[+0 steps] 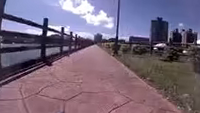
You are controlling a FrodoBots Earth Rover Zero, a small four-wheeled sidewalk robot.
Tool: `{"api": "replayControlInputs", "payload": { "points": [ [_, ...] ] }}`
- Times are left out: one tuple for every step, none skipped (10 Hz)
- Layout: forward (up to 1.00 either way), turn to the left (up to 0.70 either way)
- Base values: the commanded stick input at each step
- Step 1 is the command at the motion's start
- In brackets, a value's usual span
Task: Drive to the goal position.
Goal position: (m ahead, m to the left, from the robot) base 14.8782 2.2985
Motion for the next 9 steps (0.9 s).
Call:
{"api": "replayControlInputs", "payload": {
  "points": [
    [0.85, 0.0],
    [0.85, 0.0],
    [0.85, 0.0],
    [0.85, 0.0],
    [0.85, 0.0],
    [0.85, 0.0],
    [0.85, 0.0],
    [0.85, 0.0],
    [0.85, 0.0]
  ]
}}
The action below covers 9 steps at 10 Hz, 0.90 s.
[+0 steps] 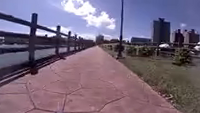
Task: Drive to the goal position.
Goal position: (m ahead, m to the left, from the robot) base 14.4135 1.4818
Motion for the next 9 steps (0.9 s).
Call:
{"api": "replayControlInputs", "payload": {
  "points": [
    [0.85, 0.0],
    [0.85, 0.0],
    [0.85, 0.0],
    [0.85, 0.0],
    [0.85, 0.0],
    [0.85, 0.0],
    [0.85, 0.0],
    [0.85, 0.0],
    [0.85, 0.0]
  ]
}}
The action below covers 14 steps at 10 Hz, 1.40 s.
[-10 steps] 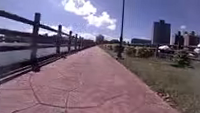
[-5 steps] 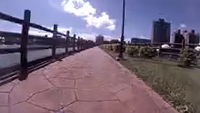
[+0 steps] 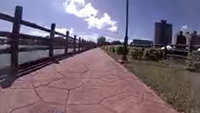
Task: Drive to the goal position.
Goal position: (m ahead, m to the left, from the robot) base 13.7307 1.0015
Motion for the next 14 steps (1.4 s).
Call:
{"api": "replayControlInputs", "payload": {
  "points": [
    [0.85, 0.0],
    [0.85, 0.0],
    [0.85, 0.0],
    [0.85, -0.07],
    [0.85, -0.34],
    [0.85, -0.19],
    [0.85, 0.0],
    [0.85, 0.0],
    [0.85, 0.0],
    [0.85, 0.0],
    [0.85, 0.0],
    [0.85, 0.0],
    [0.85, 0.0],
    [0.85, 0.0]
  ]
}}
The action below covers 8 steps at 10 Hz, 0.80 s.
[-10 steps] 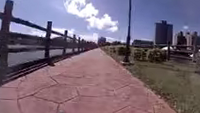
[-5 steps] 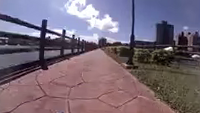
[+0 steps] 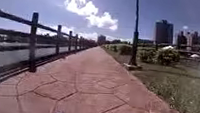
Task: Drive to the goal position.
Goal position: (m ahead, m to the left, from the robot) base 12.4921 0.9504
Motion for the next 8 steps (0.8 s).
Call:
{"api": "replayControlInputs", "payload": {
  "points": [
    [0.85, 0.0],
    [0.85, 0.0],
    [0.85, 0.0],
    [0.85, 0.0],
    [0.85, 0.0],
    [0.85, 0.0],
    [0.85, 0.0],
    [0.85, 0.0]
  ]
}}
